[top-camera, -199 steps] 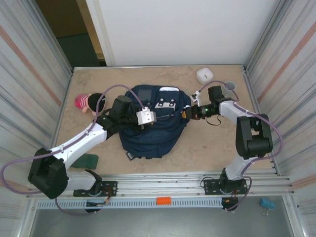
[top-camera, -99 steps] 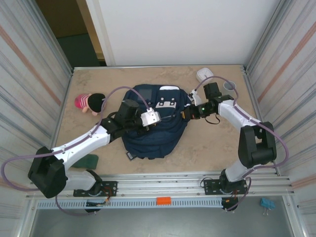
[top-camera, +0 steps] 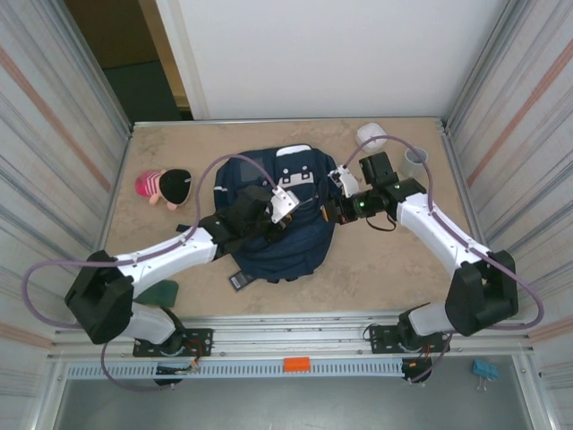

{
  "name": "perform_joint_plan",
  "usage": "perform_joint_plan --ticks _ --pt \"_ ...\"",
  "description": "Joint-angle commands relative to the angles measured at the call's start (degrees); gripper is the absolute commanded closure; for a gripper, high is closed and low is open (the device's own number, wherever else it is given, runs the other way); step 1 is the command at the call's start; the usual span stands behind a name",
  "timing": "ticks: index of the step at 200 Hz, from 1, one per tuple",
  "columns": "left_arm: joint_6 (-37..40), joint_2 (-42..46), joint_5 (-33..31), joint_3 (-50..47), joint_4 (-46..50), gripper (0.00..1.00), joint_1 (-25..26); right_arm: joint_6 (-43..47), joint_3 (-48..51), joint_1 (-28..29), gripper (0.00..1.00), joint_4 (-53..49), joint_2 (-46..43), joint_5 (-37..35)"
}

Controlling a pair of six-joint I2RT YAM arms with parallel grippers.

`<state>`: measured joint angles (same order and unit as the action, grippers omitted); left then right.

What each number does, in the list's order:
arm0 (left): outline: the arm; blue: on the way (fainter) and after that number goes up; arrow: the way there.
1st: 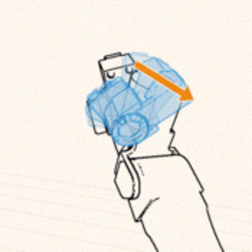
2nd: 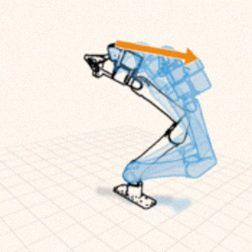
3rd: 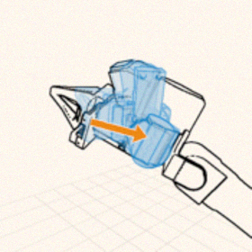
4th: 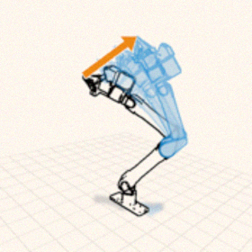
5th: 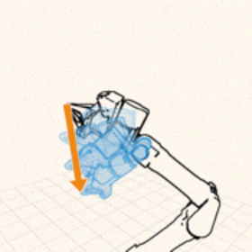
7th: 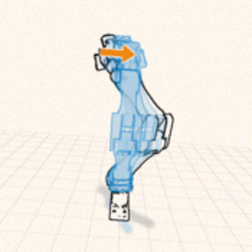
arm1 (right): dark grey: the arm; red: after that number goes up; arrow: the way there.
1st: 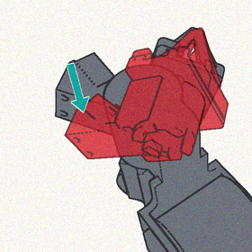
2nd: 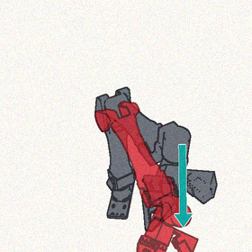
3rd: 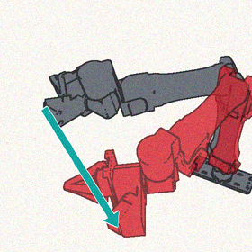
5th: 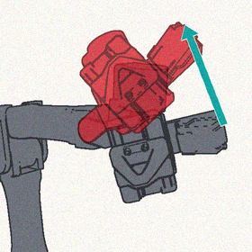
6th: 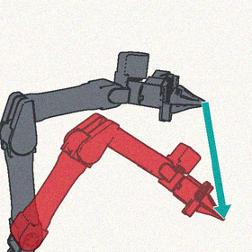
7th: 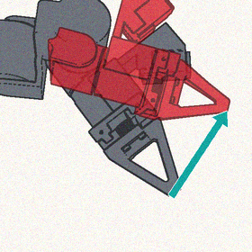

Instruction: Pack books, pencil case, and school supplies into a backpack

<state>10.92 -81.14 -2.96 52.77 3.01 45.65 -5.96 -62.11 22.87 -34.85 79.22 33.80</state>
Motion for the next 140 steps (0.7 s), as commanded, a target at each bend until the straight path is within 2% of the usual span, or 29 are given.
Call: perform_joint_plan --ticks 1,59,122,131,140 --pt "-6.8 -2.5 -7.5 4.0 -2.0 1.00 -0.1 -4.2 2.0 5.3 1.00 1.7 -5.2 3.8" --pt "-12.4 -4.6 -5.3 6.1 -5.0 1.00 0.7 -13.3 7.4 15.1 1.00 9.5 -9.2 -0.8" --pt "-14.3 -4.2 -1.5 5.8 -7.2 1.00 0.8 -19.7 10.3 17.5 1.00 16.0 -9.1 -3.6" --pt "-12.9 -3.9 -1.3 5.4 -7.3 1.00 0.9 -19.8 10.3 17.5 0.92 15.7 -9.4 -3.7" --pt "-10.8 -3.2 -1.0 4.7 -7.4 1.00 0.9 -19.7 10.5 17.1 0.78 15.1 -10.1 -3.3"
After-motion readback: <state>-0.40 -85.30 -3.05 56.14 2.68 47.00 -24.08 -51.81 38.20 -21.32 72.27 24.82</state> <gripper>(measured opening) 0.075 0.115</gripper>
